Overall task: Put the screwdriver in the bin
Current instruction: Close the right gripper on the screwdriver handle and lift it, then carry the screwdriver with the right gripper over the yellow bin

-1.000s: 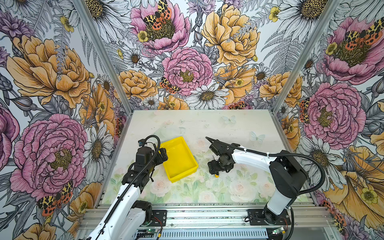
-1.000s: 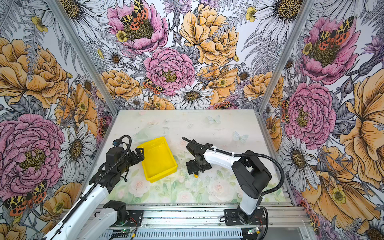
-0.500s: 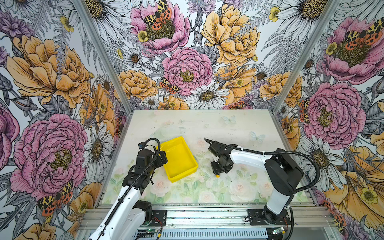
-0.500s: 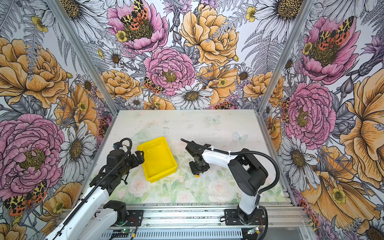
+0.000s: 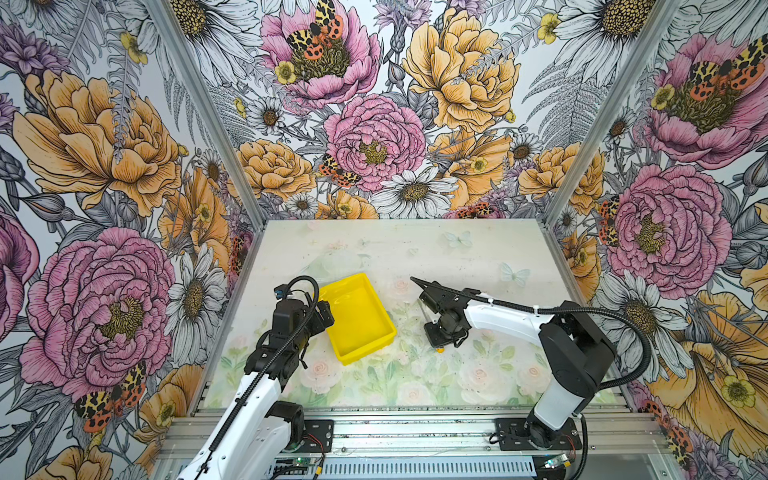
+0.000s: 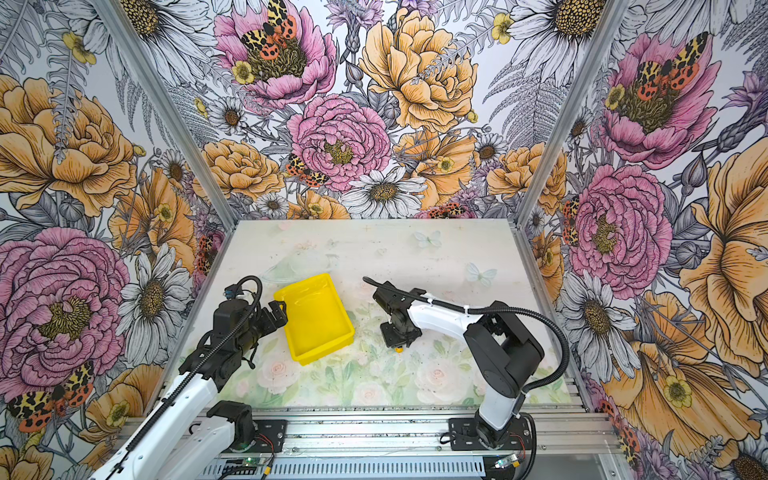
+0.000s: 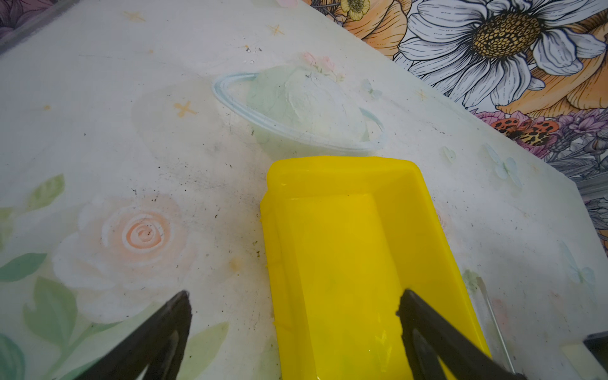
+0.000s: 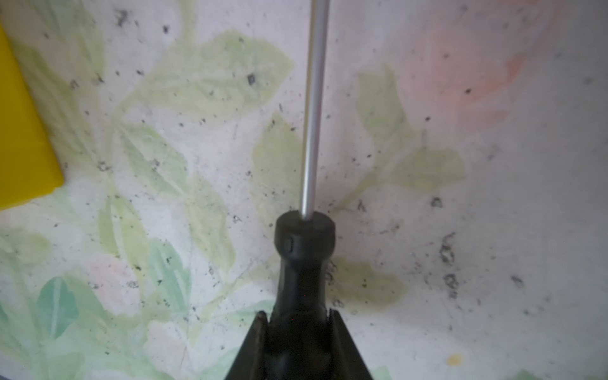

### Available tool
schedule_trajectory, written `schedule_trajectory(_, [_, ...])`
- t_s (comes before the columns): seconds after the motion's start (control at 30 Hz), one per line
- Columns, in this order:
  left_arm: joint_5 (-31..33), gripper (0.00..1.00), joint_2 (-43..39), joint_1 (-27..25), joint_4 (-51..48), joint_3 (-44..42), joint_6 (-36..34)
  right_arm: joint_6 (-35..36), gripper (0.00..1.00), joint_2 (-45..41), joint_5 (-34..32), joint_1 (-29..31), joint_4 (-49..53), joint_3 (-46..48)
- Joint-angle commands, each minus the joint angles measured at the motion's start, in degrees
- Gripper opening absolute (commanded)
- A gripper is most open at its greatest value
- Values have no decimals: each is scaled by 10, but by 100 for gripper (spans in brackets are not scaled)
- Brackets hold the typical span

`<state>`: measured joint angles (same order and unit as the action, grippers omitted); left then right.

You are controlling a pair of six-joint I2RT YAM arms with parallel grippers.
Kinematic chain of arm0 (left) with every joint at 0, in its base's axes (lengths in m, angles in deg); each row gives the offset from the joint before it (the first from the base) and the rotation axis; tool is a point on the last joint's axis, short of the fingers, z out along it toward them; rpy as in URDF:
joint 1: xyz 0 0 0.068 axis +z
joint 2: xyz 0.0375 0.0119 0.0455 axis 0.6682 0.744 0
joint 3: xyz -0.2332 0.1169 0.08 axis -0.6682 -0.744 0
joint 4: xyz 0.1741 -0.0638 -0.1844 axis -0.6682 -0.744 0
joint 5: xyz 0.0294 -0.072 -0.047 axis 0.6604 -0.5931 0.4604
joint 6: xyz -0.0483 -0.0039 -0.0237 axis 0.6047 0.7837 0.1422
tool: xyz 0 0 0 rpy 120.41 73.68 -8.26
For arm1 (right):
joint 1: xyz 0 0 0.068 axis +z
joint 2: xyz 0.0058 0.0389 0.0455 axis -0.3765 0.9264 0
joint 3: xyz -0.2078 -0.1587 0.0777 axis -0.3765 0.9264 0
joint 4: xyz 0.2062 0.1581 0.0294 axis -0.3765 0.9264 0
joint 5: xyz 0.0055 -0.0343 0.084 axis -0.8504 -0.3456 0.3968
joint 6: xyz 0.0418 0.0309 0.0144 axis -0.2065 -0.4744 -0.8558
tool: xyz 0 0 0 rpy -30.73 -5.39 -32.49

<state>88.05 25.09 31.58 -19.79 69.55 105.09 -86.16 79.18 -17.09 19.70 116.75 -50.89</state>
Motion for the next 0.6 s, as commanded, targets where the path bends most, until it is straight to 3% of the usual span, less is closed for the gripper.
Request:
schedule_trajectory(0.0, [20,99,-8,-4,12,-5,7,7,0,-47,-27,5,8,-22])
schedule_trajectory(0.2, [20,99,0,1,28,-8,7,16,0,-61,-40,11,37,-95])
schedule_trajectory(0.37, [19,99,-1,4,34,-9,4,48,0,-18,-67,33,82,-205])
schedule_trajectory(0.57, [20,99,-1,7,33,-10,-3,63,0,51,-38,59,85,-301])
